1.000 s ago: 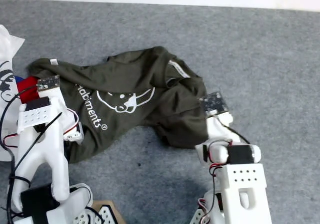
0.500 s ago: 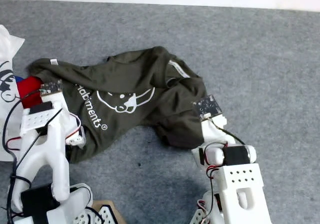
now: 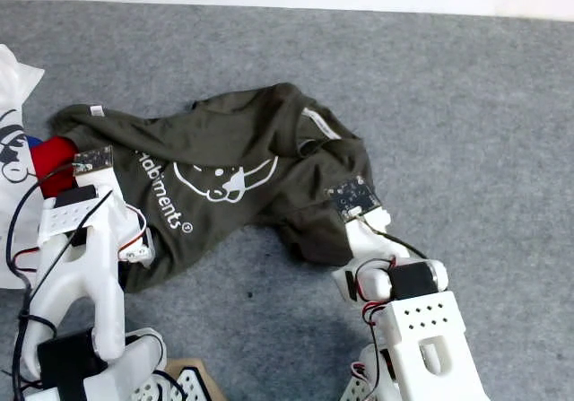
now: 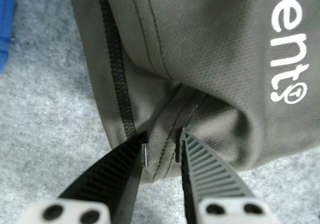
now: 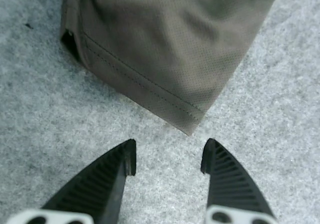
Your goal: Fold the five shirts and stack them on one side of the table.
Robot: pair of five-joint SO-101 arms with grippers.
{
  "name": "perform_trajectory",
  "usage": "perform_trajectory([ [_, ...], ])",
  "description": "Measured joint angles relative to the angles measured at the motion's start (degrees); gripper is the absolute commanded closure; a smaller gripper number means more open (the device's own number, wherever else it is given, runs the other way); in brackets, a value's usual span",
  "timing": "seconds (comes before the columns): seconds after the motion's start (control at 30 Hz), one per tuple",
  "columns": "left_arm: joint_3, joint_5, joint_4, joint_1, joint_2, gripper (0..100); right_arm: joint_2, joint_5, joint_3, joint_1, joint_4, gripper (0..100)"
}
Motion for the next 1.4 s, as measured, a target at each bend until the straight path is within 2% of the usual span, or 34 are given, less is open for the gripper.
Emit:
perform_trajectory([
  [0.27, 0.0, 0.0, 0.0, 0.0, 0.0, 89, 0.6, -3.7, -0.4, 0.0, -0.5, 77.9],
  [0.5, 0.0, 0.0, 0.0, 0.0, 0.0, 89, 15.6, -8.1, -12.8, -0.2, 4.1, 78.3],
  [0.63, 0.0, 0.0, 0.0, 0.0, 0.0, 89, 24.1, -8.5, -15.9, -0.4, 3.9, 87.5],
  [0.7, 0.0, 0.0, 0.0, 0.0, 0.0, 89, 26.2, -10.1, -16.0, -0.5, 2.9, 88.5],
  [1.0, 0.0, 0.0, -1.2, 0.0, 0.0, 89, 27.4, -11.4, -10.5, -1.8, -5.1, 88.2],
  [1.2, 0.0, 0.0, -1.4, 0.0, 0.0, 89, 27.2, -11.4, -11.0, 0.1, -3.3, 79.5],
  [1.4, 0.0, 0.0, -1.9, 0.0, 0.0, 89, 21.1, -10.8, -11.2, 0.7, -1.4, 79.3],
])
